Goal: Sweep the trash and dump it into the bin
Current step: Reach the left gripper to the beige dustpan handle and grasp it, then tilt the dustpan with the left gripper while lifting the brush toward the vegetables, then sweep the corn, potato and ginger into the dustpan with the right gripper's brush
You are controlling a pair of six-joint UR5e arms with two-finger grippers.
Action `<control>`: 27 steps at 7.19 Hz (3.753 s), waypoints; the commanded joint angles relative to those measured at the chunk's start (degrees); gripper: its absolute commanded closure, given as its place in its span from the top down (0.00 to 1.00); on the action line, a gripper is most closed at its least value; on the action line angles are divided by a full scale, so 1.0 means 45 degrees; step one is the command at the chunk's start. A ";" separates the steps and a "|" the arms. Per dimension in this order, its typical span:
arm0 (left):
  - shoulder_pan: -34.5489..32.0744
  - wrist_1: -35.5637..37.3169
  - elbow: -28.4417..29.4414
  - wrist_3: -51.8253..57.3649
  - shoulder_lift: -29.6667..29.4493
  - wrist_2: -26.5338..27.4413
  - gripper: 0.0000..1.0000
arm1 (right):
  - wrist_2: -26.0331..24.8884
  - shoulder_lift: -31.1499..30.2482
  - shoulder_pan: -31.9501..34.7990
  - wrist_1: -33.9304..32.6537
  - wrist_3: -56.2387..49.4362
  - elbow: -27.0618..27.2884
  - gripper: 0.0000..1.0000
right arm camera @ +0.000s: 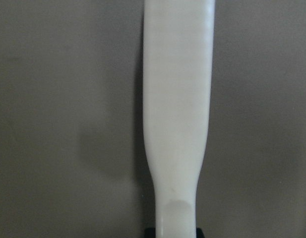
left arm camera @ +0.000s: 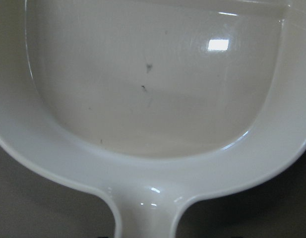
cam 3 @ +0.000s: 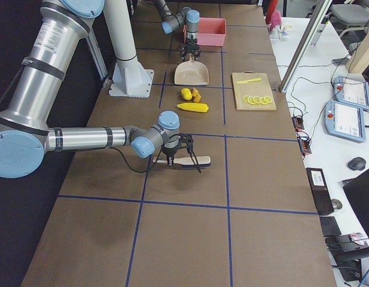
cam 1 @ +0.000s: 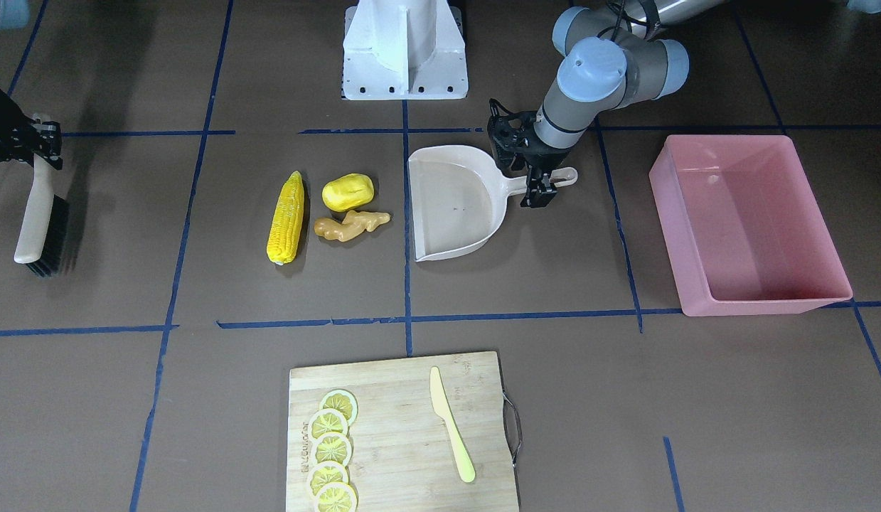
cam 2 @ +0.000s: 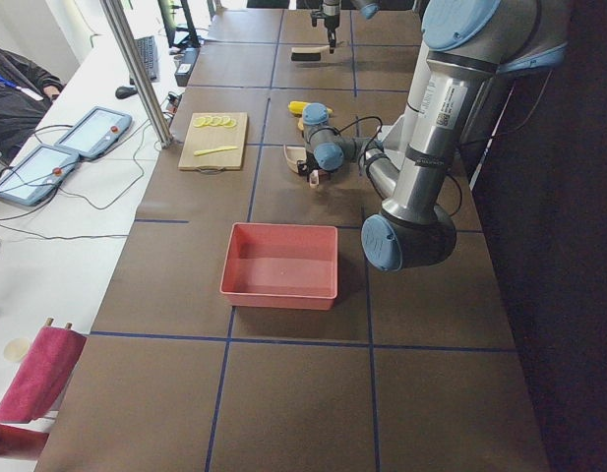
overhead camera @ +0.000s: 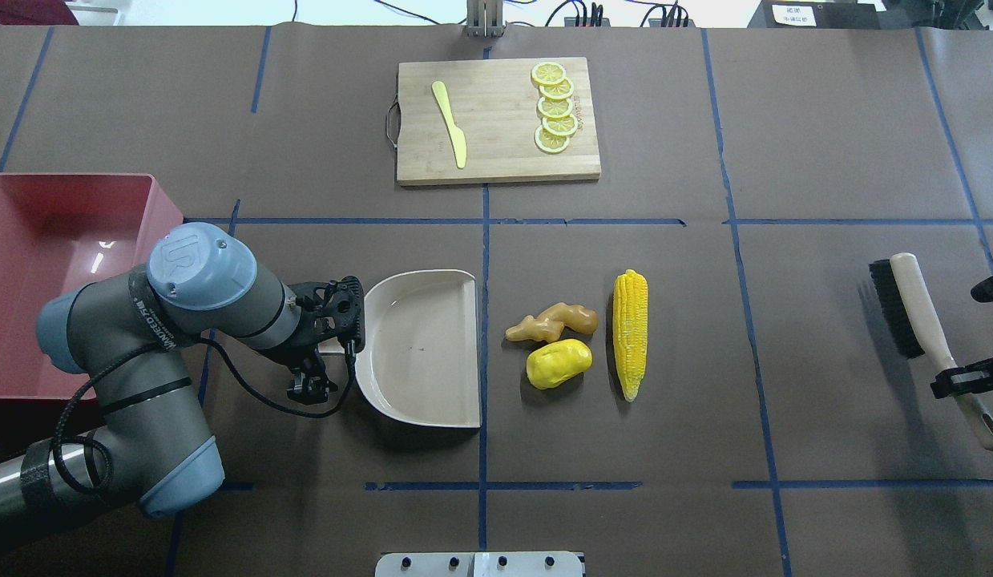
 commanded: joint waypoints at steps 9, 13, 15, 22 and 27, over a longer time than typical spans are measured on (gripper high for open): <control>-0.0589 0.2312 -0.0241 0.2192 -0.0749 0.1154 0.05 | 0.0039 0.0399 -0.0079 -0.0072 0.0041 0.0039 0.00; -0.0375 0.2712 0.0013 0.2193 -0.1105 0.1156 0.01 | 0.0060 0.0690 -0.1164 -0.0189 0.1744 0.0720 0.00; -0.0335 0.2712 0.0013 0.2193 -0.1105 0.1156 0.01 | -0.0251 0.1568 -0.2262 -0.0190 0.3472 0.0742 0.00; -0.0276 0.3513 -0.0084 0.2036 -0.1398 0.1156 0.01 | -0.0839 0.5882 -0.4116 -0.4740 0.5522 0.1036 0.00; -0.0276 0.3513 -0.0045 0.2036 -0.1378 0.1156 0.02 | -0.2244 0.9105 -0.5799 -0.6967 0.6875 0.0394 0.00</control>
